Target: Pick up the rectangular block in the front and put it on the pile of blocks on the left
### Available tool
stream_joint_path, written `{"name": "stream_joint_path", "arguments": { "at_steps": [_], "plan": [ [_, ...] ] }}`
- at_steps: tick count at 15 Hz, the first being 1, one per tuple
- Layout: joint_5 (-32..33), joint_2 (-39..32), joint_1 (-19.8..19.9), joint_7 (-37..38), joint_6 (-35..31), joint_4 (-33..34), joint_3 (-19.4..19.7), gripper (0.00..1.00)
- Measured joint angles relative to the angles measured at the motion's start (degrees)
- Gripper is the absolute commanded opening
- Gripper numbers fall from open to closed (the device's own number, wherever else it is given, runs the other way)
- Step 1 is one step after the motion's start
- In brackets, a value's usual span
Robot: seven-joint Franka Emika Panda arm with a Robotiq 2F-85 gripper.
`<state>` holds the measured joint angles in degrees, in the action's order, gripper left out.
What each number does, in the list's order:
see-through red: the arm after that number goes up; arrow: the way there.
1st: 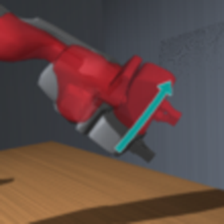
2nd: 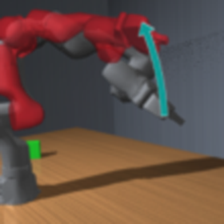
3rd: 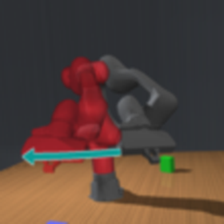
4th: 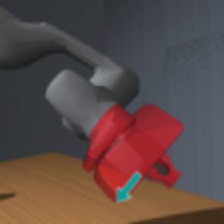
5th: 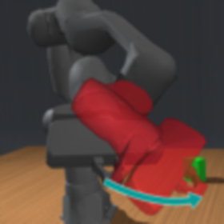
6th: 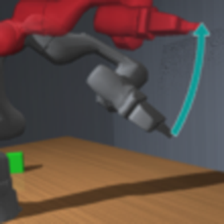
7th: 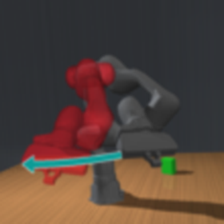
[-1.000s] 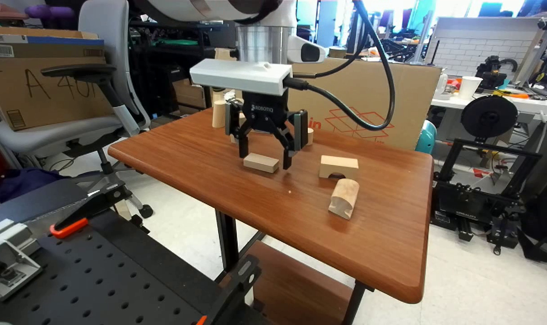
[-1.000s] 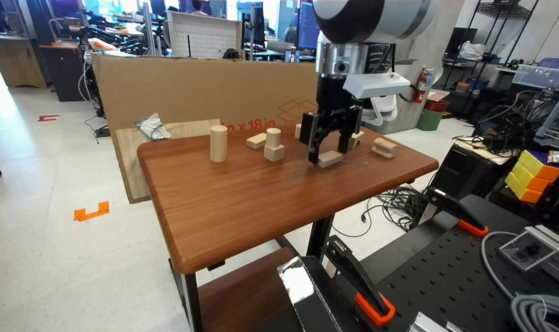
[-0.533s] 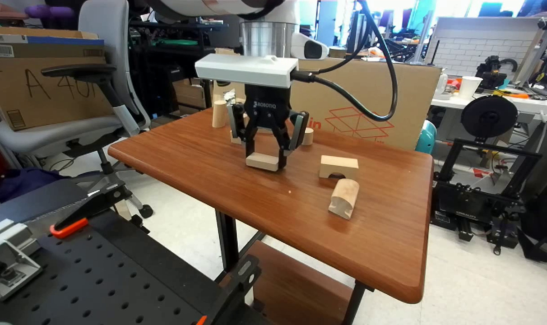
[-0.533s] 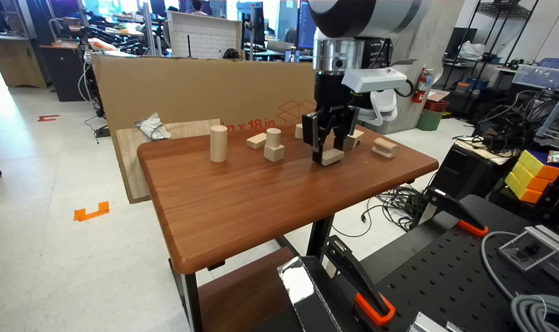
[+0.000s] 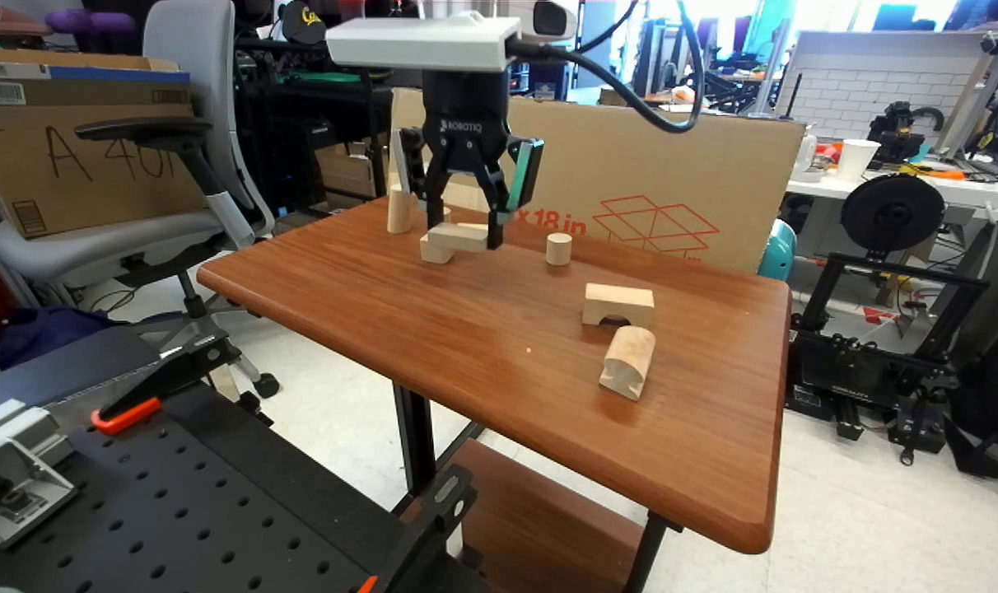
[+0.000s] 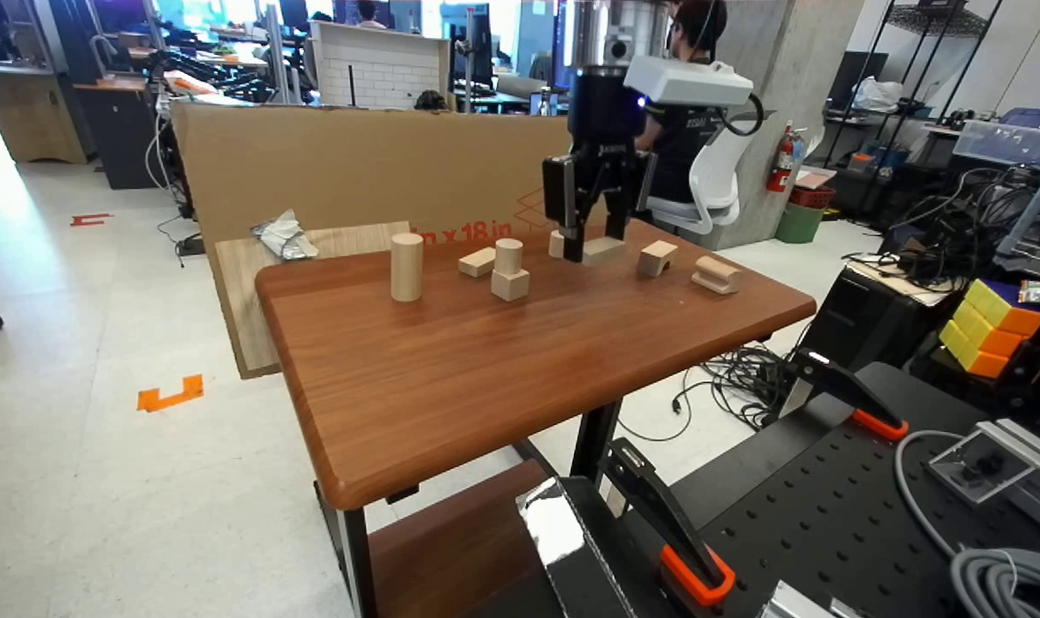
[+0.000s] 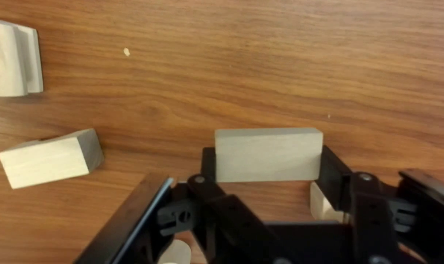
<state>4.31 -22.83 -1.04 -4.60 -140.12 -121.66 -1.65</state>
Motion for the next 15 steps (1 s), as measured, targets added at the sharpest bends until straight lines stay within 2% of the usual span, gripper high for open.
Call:
{"name": "stream_joint_path", "arguments": {
  "at_steps": [7,15],
  "plan": [
    [0.15,2.12,-3.66,1.42,0.06,2.01,-1.43,0.42],
    [0.15,0.82,-4.70,1.94,0.12,4.98,-1.81,0.42]
  ]
}}
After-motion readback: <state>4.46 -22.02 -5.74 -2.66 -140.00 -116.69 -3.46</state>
